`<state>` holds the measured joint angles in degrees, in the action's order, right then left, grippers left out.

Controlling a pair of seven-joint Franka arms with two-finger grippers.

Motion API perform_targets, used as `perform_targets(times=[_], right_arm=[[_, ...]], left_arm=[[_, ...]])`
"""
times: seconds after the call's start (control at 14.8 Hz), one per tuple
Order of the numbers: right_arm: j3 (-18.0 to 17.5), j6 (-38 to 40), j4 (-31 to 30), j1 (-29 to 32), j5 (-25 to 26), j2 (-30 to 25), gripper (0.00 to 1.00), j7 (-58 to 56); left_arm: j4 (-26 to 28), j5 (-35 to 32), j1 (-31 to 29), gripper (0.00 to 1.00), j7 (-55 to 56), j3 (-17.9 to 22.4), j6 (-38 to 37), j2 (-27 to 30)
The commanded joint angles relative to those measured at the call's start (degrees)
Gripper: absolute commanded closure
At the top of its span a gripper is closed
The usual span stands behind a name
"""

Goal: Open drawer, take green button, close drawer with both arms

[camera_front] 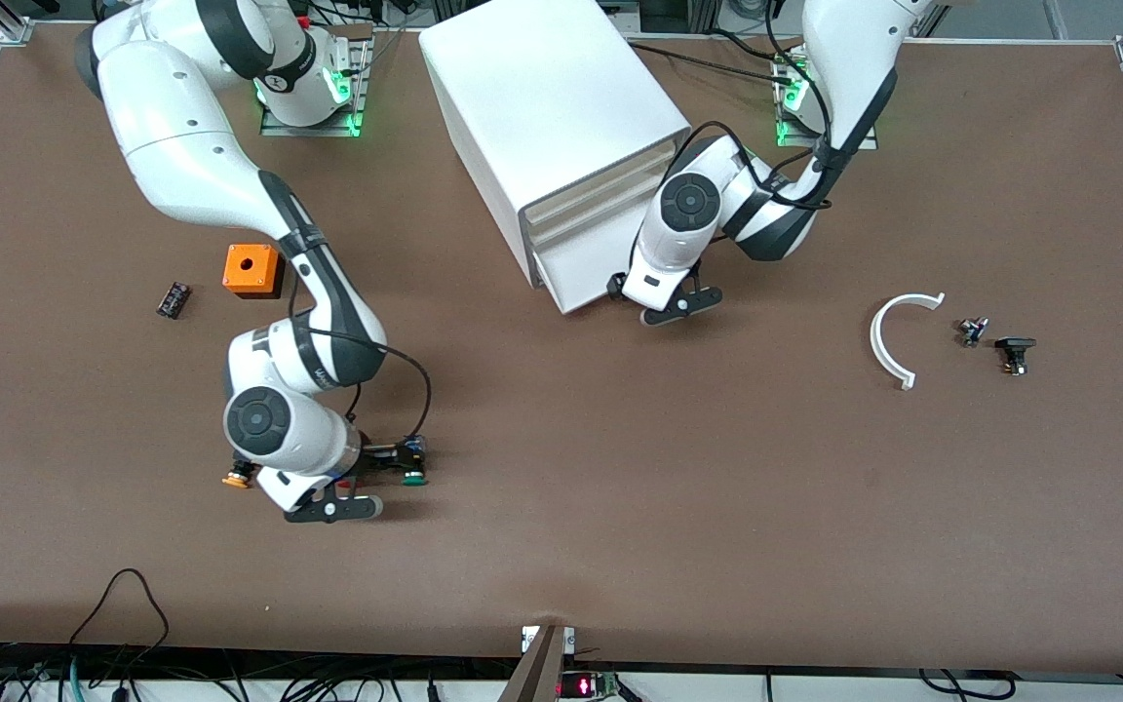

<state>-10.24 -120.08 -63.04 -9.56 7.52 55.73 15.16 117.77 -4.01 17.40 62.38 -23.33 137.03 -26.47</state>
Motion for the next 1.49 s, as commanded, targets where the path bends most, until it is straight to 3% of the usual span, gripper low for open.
perform_targets(times=[0.0, 0.34, 0.74, 1.42], right_arm=[[-0.7, 2.0, -0.9, 2.1, 0.2, -3.2, 0.01, -1.2], [-0.7, 3.1, -1.4, 7.8, -0.1, -5.6, 0.01, -7.9], [-0.7, 13.4, -1.7, 13.1, -0.5, -11.9, 0.01, -9.7], [-0.5, 11.4, -24.8, 14.8, -2.0, -35.7, 0.01, -8.9]], left_arm=[[-0.8, -0.6, 0.2, 0.01, 1.3, -2.2, -2.5, -0.4], [-0.9, 2.8, 0.2, 0.01, 1.6, -4.7, -3.9, -0.3], [-0.9, 7.1, 0.3, 0.01, 1.6, -5.9, -4.5, -0.8], [-1.8, 8.6, -0.1, 0.01, 1.1, -7.0, -5.8, -0.7]])
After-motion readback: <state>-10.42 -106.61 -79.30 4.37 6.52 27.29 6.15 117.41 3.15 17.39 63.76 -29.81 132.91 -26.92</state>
